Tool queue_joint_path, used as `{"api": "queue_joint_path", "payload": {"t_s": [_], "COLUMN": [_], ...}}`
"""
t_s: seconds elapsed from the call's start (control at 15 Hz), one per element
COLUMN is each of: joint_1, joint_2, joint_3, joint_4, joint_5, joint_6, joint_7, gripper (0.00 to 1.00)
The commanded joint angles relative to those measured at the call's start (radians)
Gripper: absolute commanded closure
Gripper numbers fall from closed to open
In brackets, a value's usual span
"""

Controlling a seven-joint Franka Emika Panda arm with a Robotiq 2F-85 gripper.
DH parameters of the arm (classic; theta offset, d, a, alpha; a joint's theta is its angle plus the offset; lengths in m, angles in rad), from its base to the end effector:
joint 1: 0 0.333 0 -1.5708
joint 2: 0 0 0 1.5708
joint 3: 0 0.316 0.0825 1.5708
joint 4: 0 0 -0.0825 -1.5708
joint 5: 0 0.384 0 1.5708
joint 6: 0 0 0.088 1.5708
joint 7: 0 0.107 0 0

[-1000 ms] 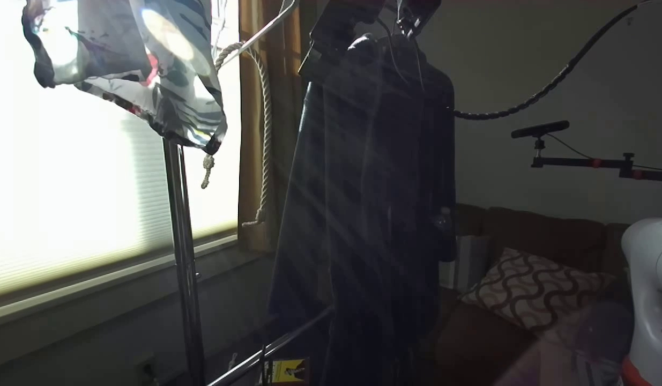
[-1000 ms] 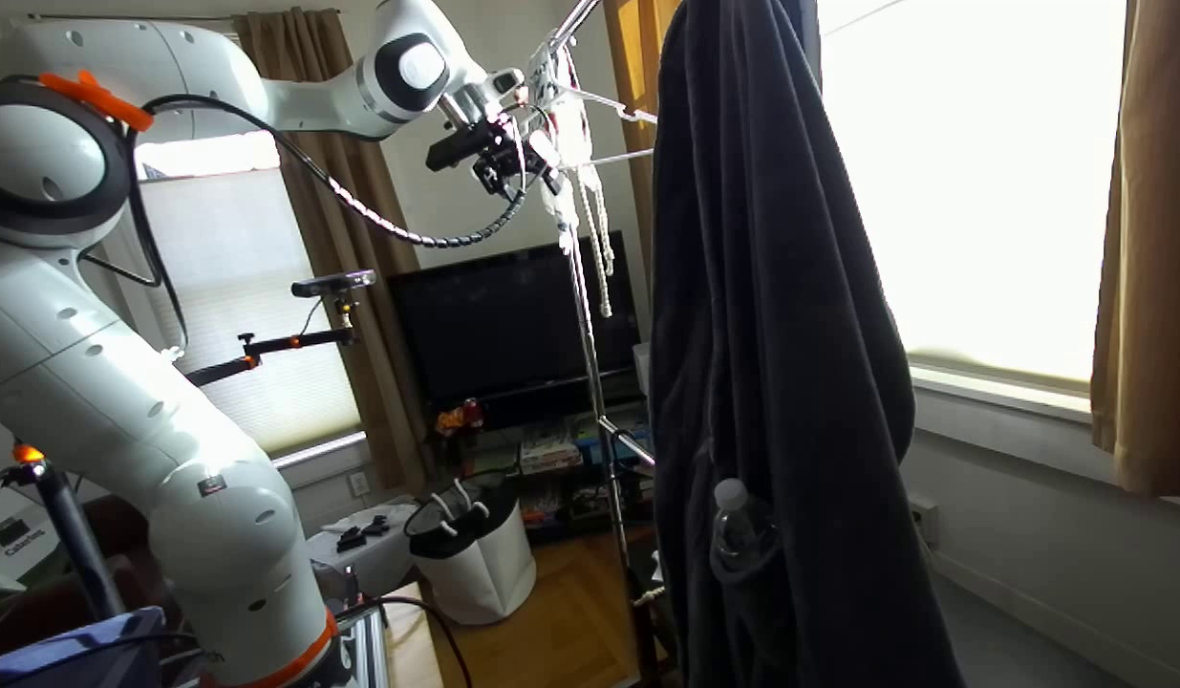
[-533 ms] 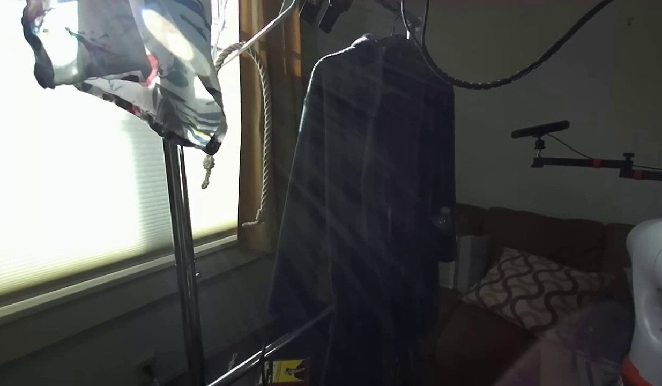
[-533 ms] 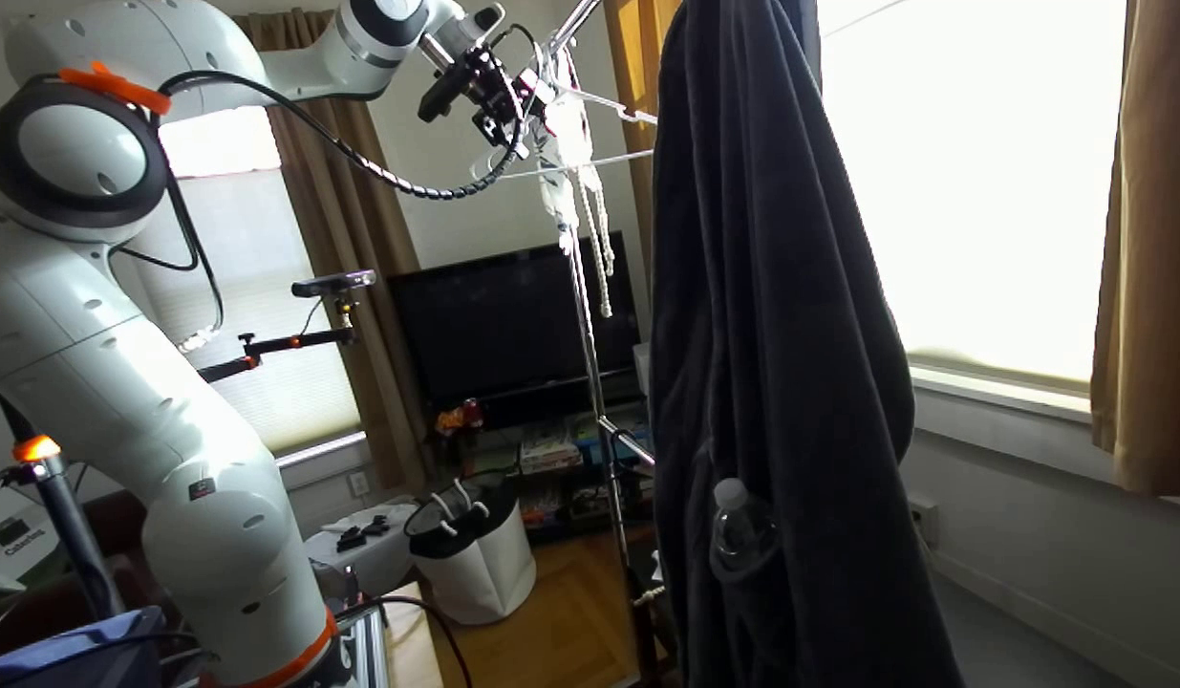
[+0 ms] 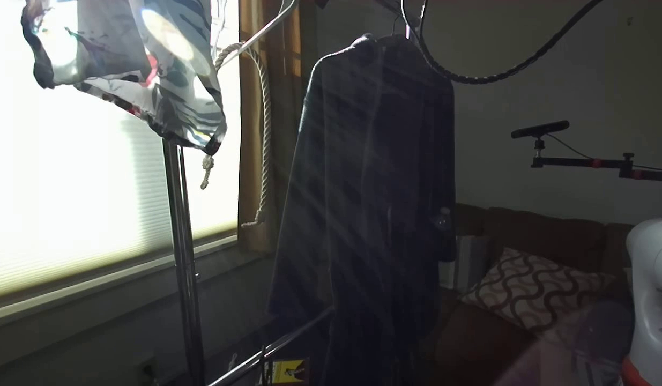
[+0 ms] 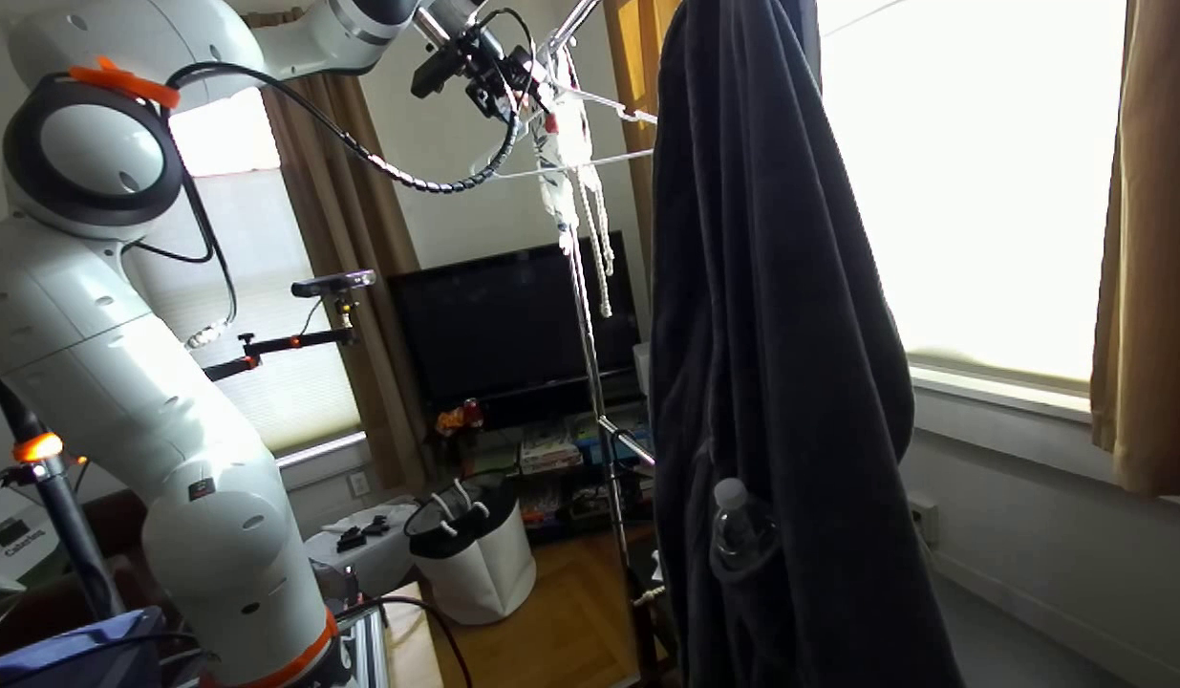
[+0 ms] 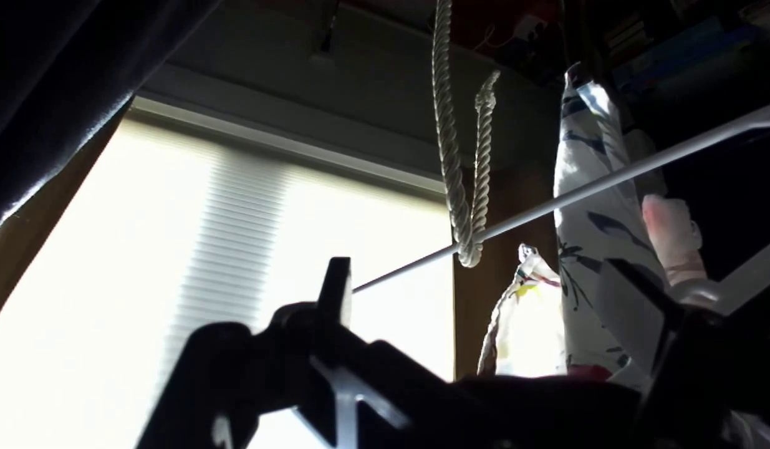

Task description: Remove the white coat hanger from the top railing and hook it on the bottom railing

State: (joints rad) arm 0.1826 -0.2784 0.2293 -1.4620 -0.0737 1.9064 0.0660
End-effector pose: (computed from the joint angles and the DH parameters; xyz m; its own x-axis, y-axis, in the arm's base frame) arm 0.4098 0.2046 0.8552 0.6912 0.2946 0.6598 0.3190 -0.9437 0.0872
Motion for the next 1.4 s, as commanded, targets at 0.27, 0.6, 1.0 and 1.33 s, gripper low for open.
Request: {"api": "queue_joint_path", "payload": {"t_s": [0.27, 0.6, 1.0, 1.33], "joint_1": [-0.02, -0.034, -0.023, -0.02], "joint_2": [0.051, 0.089, 0.129, 0.145], "joint_3": [0.047, 0.107, 0.158, 0.171], "joint_4": [0.082, 0.058, 0.096, 0.126], "joint_5": [0.056, -0.035, -0.218, -0.376], "joint_6": [0.013, 0.091, 0.144, 0.091], "joint_7": [0.318, 0.607, 0.829, 0.944], "gripper": [0.0, 0.0, 0.11, 0.58]}}
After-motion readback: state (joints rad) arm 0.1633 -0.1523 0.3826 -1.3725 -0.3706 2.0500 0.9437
